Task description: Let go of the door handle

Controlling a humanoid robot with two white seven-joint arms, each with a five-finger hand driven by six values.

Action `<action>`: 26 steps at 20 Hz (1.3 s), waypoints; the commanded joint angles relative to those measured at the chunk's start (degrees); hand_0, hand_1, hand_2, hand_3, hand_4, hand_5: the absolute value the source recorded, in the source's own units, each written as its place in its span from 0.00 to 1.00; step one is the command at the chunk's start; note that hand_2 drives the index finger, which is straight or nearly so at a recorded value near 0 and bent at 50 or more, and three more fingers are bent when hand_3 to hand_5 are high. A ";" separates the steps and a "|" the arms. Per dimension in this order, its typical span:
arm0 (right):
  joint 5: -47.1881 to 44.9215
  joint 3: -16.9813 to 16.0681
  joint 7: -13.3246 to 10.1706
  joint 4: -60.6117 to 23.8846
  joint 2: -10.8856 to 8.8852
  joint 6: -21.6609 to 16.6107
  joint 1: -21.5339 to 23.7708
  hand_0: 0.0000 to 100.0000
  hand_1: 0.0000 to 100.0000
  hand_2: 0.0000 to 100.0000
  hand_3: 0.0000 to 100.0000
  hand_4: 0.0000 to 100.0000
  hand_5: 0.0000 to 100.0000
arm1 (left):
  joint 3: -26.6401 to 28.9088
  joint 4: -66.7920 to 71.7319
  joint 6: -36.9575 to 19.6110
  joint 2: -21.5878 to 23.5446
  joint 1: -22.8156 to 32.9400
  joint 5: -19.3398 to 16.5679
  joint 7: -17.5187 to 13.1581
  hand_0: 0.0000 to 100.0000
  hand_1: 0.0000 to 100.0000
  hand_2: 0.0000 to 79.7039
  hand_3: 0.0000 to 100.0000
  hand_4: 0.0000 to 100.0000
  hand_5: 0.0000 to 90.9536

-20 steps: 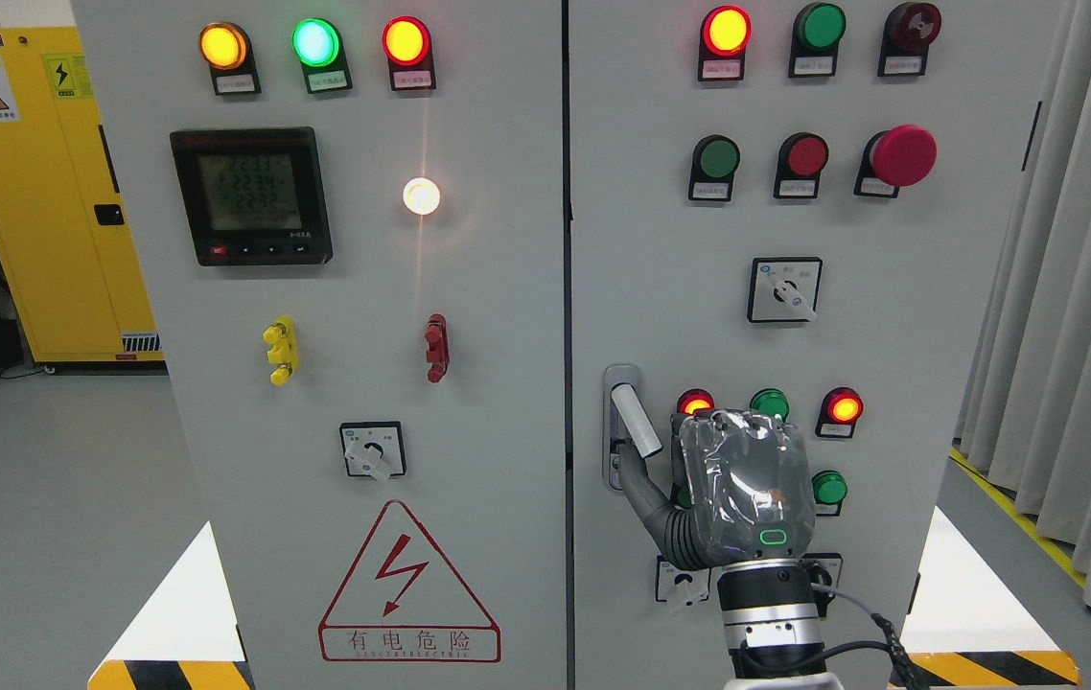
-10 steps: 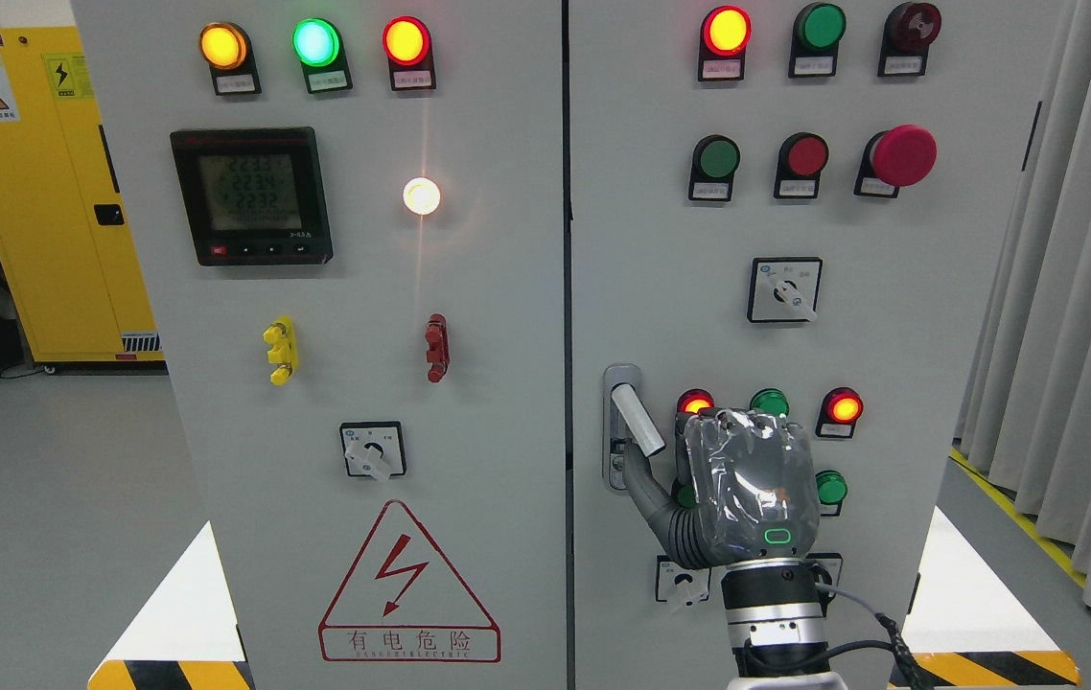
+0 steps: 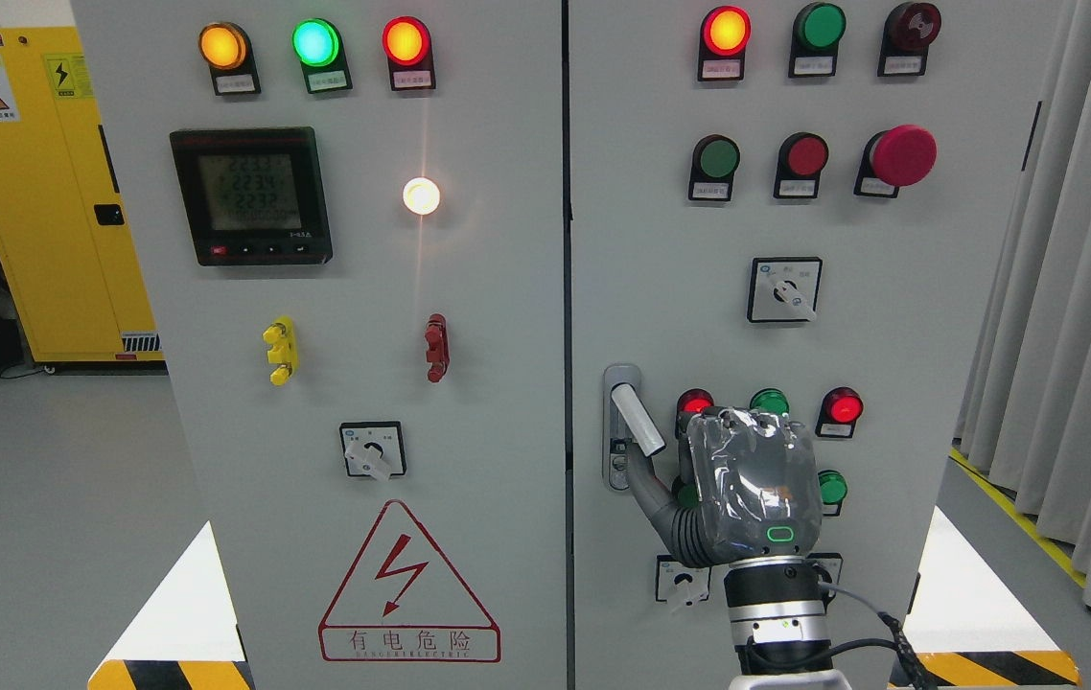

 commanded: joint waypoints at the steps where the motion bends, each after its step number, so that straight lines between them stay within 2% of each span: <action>1: -0.10 -0.27 0.03 -0.01 -0.09 -0.06 -0.11 0.45 0.44 0.91 1.00 1.00 1.00 | 0.01 -0.79 0.04 -0.01 -1.58 0.01 -0.02 0.12 0.56 0.00 0.00 0.00 0.00; 26: -0.36 -1.15 -0.06 -0.45 -0.09 0.03 -0.11 0.48 0.42 0.91 1.00 1.00 1.00 | 0.01 -0.79 0.04 0.07 -1.58 0.01 -0.02 0.12 0.56 0.00 0.00 0.00 0.00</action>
